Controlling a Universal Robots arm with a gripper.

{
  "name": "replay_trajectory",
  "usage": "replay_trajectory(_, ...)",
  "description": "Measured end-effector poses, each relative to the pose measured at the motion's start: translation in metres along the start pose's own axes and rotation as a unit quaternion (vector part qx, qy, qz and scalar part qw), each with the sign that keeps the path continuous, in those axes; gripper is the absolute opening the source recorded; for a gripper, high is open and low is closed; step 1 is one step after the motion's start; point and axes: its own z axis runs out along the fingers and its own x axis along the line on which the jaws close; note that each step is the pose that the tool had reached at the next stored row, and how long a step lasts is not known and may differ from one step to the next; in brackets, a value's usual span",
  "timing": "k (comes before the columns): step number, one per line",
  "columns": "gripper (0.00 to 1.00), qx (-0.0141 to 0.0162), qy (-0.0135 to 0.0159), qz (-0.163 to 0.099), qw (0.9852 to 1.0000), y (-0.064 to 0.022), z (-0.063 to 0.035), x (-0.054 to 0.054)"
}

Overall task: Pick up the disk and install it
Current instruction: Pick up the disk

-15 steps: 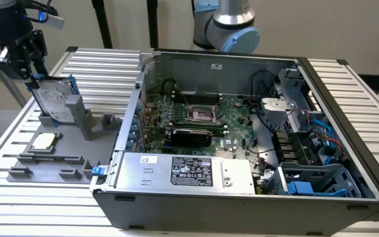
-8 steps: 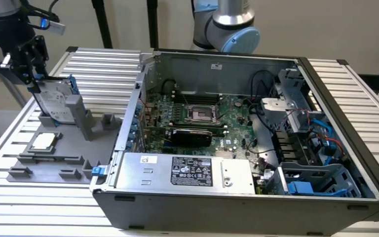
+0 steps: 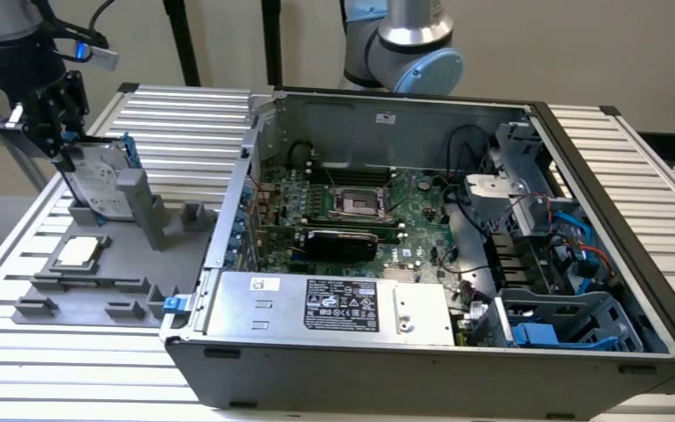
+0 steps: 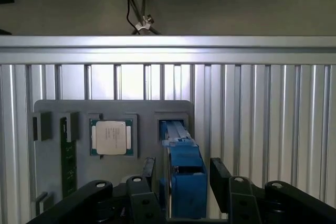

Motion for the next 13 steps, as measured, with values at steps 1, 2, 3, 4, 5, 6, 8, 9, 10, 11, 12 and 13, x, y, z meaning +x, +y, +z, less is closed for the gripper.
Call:
replay_trajectory(1,0.54,0.0000,0.0000,0.000,1.0000,0.0000,0.0002,0.0000)
replay_trajectory(2,0.54,0.0001,-0.0001,0.000,1.0000,0.0000,0.0005,0.0000)
replay_trajectory(3,0.54,0.0001,-0.0001,0.000,1.0000,0.0000,0.0006,0.0000)
replay_trajectory(4,0.54,0.0001,-0.0001,0.000,1.0000,0.0001,0.0008,0.0000)
replay_trajectory(5,0.54,0.0002,-0.0001,0.000,1.0000,0.0002,0.0012,0.0001)
replay_trajectory(6,0.54,0.0002,-0.0001,-0.001,1.0000,0.0005,0.0015,0.0000)
replay_trajectory(8,0.54,0.0002,-0.0001,-0.003,1.0000,0.0015,0.0019,0.0000)
replay_trajectory(9,0.54,0.0002,0.0000,-0.003,1.0000,0.0018,0.0021,0.0000)
replay_trajectory(10,0.54,0.0002,0.0000,-0.004,1.0000,0.0020,0.0022,0.0001)
replay_trajectory(11,0.54,0.0002,0.0000,-0.004,1.0000,0.0021,0.0022,0.0000)
replay_trajectory(12,0.54,0.0001,0.0000,-0.004,1.0000,0.0022,0.0022,0.0000)
replay_trajectory(13,0.54,0.0001,0.0000,-0.004,1.0000,0.0022,0.0022,0.0000)
